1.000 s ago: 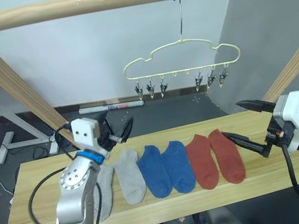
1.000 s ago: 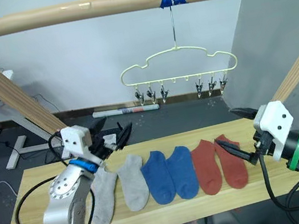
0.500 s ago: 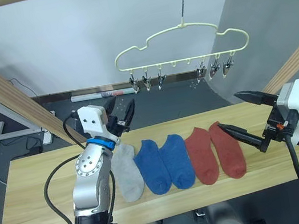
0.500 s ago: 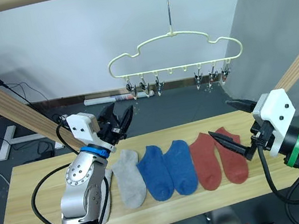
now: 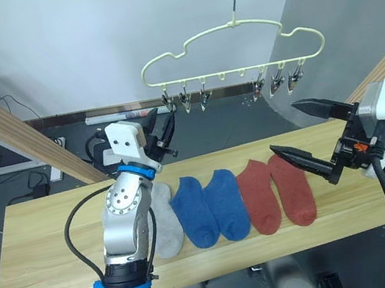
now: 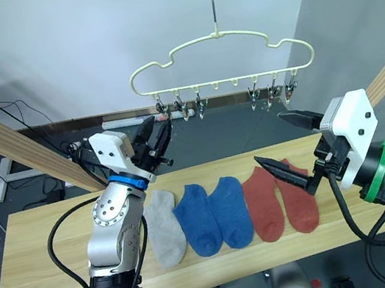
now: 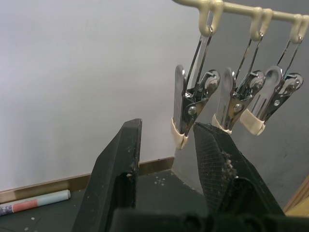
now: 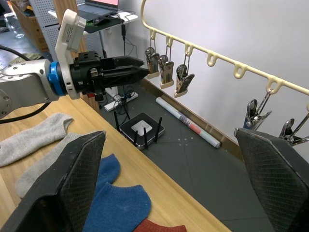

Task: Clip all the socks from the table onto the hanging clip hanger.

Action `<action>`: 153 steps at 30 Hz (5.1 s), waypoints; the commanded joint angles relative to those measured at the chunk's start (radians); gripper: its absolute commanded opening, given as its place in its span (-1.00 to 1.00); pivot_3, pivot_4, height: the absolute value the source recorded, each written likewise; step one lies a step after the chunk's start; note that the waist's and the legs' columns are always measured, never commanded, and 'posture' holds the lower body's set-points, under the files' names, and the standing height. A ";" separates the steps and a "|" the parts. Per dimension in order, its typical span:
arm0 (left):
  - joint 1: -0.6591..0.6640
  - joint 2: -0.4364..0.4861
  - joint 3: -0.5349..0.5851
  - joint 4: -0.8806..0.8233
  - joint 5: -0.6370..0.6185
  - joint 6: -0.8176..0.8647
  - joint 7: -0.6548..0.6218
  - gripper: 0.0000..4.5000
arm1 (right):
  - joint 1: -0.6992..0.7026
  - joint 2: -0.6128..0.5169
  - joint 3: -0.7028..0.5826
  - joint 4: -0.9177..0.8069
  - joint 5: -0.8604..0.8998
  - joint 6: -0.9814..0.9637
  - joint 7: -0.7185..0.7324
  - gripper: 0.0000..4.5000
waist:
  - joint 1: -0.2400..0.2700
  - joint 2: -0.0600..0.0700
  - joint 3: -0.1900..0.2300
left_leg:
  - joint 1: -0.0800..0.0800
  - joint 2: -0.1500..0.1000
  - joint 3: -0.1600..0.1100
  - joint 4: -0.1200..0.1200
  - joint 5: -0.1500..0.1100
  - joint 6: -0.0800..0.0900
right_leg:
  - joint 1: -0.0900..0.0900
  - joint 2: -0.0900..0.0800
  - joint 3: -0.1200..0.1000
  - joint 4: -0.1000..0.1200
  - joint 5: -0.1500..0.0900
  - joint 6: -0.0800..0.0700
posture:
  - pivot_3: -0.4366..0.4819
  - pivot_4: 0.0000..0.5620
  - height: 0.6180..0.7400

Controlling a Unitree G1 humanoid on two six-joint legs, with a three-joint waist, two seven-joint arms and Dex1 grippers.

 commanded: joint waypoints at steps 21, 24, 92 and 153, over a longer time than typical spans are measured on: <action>-0.037 -0.090 -0.029 -0.026 0.083 -0.051 0.134 -0.19 | -0.081 -0.058 0.033 -0.008 0.104 -0.020 -0.043 1.00 | -0.004 -0.001 0.015 | -0.002 0.000 0.001 -0.001 0.000 0.000 | -0.001 0.000 0.000 -0.002 -0.001 0.003 | -0.53 0.45 1.00; -0.044 -0.096 -0.033 -0.028 0.083 -0.051 0.141 -0.19 | -0.078 -0.059 0.035 -0.011 0.104 -0.022 -0.044 1.00 | -0.004 -0.001 0.017 | -0.002 0.000 0.001 -0.001 0.000 0.000 | -0.002 0.000 0.000 -0.002 -0.001 0.003 | -0.53 0.45 1.00; -0.078 -0.083 -0.042 -0.107 0.044 -0.027 0.129 -0.68 | -0.054 0.015 0.180 -0.012 -0.097 -0.111 0.050 1.00 | -0.003 -0.001 0.018 | -0.017 -0.001 0.001 0.002 0.000 0.000 | -0.016 -0.002 0.000 0.001 0.001 0.005 | -0.45 0.42 1.00; -0.113 0.027 -0.035 -0.176 0.030 0.187 0.087 0.25 | -0.061 0.086 0.232 -0.015 -0.187 -0.125 0.042 1.00 | 0.002 -0.001 0.018 | -0.018 -0.001 -0.001 0.011 0.000 0.000 | -0.016 -0.001 0.002 0.004 0.003 0.008 | -0.40 0.40 1.00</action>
